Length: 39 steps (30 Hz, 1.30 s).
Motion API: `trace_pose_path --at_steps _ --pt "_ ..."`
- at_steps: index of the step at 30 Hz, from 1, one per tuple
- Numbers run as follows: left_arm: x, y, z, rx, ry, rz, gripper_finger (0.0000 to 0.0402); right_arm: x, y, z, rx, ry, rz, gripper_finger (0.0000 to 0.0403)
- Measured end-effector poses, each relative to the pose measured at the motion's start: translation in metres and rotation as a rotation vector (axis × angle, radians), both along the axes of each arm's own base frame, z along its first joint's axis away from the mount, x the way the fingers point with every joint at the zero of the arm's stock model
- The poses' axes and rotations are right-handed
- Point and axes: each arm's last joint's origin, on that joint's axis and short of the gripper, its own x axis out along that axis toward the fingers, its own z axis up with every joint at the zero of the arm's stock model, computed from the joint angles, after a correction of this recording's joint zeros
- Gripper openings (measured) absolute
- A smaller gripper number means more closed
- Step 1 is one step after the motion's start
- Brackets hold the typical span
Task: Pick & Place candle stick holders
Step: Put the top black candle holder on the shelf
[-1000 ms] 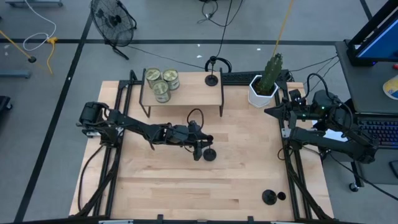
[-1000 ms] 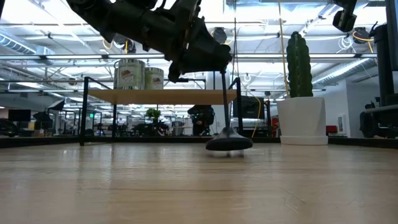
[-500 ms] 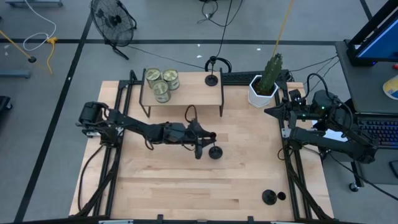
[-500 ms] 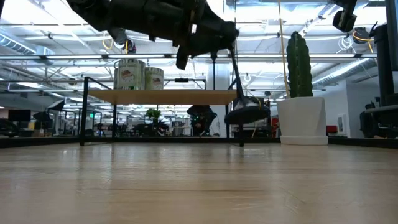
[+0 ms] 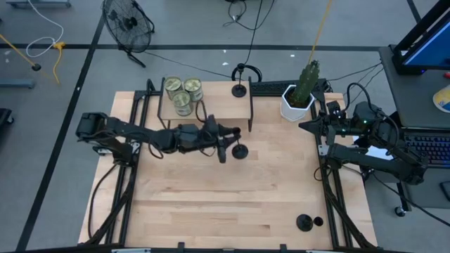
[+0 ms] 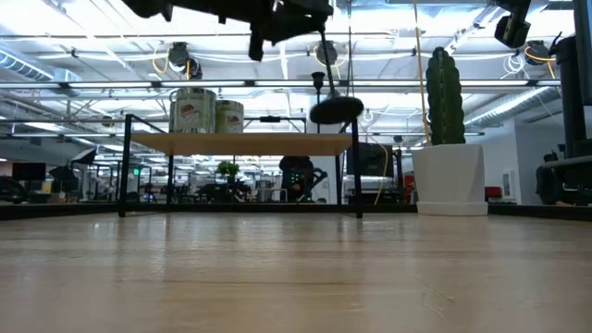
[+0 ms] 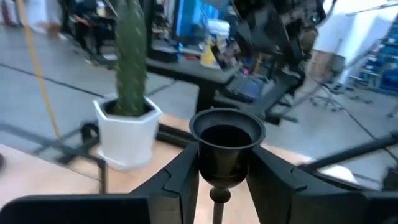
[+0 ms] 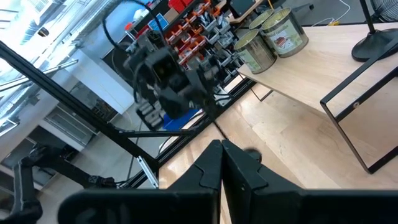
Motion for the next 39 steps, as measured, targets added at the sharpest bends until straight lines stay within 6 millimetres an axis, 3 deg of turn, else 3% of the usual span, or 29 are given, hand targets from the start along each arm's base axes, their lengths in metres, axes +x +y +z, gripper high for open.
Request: trace_pose_path --at_steps 11,17,27,31,39 --pt "0.004 0.045 0.068 0.203 0.109 0.251 0.0124 0.000 0.000 0.000 -0.003 0.001 0.000 0.0000" --pt "-0.003 0.089 0.083 0.200 0.091 0.411 0.0124 0.000 0.000 0.000 -0.018 0.002 0.002 0.0000" --pt "-0.004 0.139 0.066 0.148 0.115 0.485 0.0124 0.000 0.000 0.000 -0.020 0.002 0.003 0.0000" --pt "0.004 0.150 0.051 0.140 0.148 0.498 0.0124 0.000 0.000 0.000 -0.019 0.002 0.002 0.0000" --pt "0.001 0.165 0.046 0.141 0.168 0.545 0.0124 0.000 0.000 0.000 -0.016 0.002 0.002 0.0000"
